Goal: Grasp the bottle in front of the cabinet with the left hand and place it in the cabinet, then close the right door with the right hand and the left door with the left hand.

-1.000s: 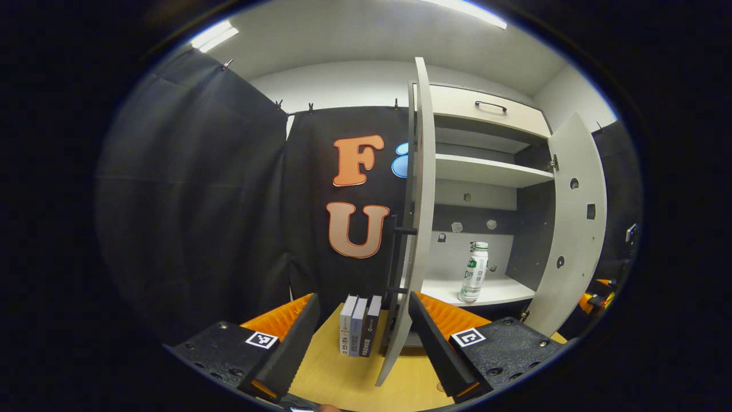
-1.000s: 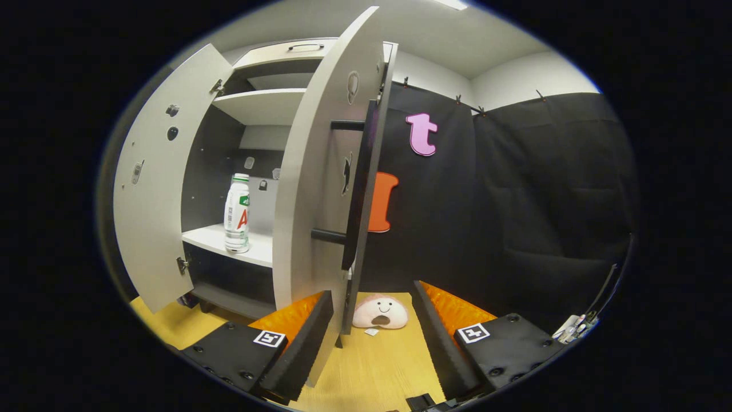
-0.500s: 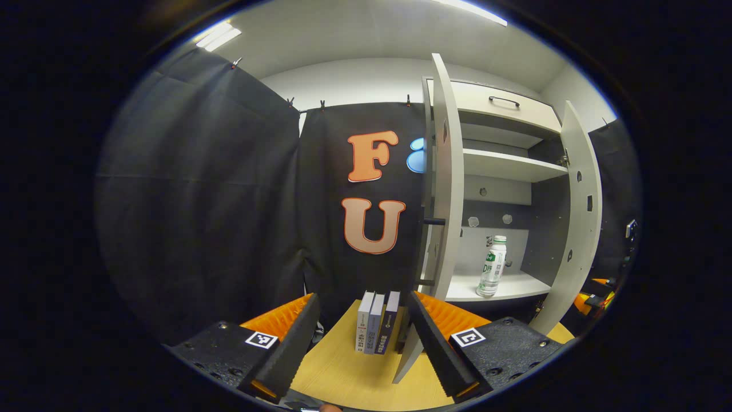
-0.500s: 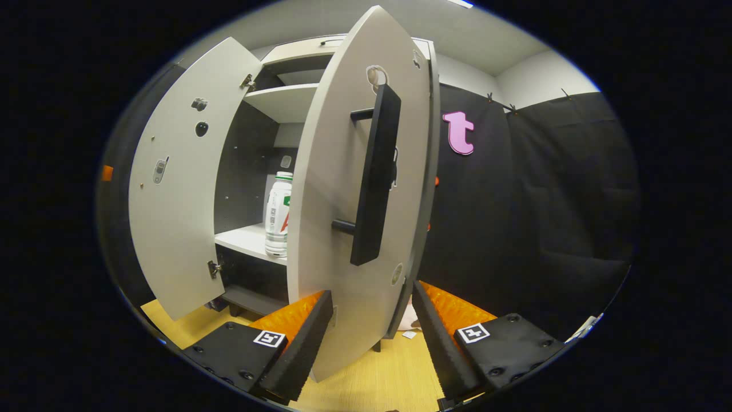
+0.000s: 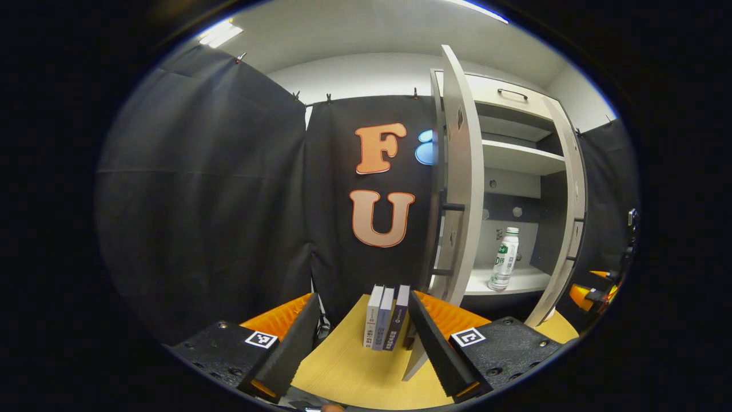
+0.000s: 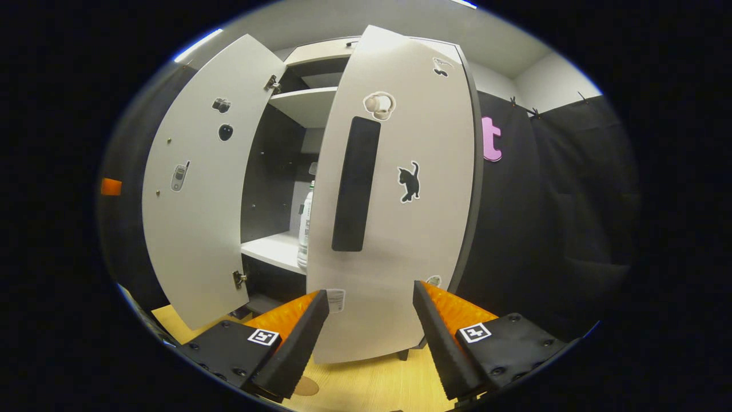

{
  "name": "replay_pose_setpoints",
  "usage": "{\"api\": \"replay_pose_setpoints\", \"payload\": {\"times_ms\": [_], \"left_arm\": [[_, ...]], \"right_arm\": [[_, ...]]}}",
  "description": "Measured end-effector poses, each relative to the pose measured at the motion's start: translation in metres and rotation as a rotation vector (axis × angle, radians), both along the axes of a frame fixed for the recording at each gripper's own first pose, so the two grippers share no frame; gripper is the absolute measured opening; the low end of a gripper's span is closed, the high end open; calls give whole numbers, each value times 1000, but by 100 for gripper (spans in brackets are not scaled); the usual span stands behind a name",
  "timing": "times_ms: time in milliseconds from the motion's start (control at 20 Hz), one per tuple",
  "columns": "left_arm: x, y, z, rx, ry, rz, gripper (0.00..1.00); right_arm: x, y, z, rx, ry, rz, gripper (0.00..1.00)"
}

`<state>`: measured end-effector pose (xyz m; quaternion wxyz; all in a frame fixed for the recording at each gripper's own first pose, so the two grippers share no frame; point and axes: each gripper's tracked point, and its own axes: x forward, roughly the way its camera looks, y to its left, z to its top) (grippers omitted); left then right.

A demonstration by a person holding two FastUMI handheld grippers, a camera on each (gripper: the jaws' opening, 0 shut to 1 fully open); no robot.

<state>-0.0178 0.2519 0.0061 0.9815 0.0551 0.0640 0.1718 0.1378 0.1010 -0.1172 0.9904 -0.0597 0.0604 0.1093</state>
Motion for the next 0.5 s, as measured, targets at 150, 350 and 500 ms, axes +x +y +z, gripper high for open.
{"api": "replay_pose_setpoints", "payload": {"times_ms": [150, 350, 500], "left_arm": [[10, 8, -10, -14, 3, 5, 95], [27, 20, -22, 11, 23, 12, 95], [41, 25, -34, 25, 40, 22, 95]], "right_arm": [[-6, -3, 11, 14, -12, -7, 98], [-15, -12, 28, 17, -33, -20, 94], [-23, -20, 44, 14, -63, -33, 94]]}}
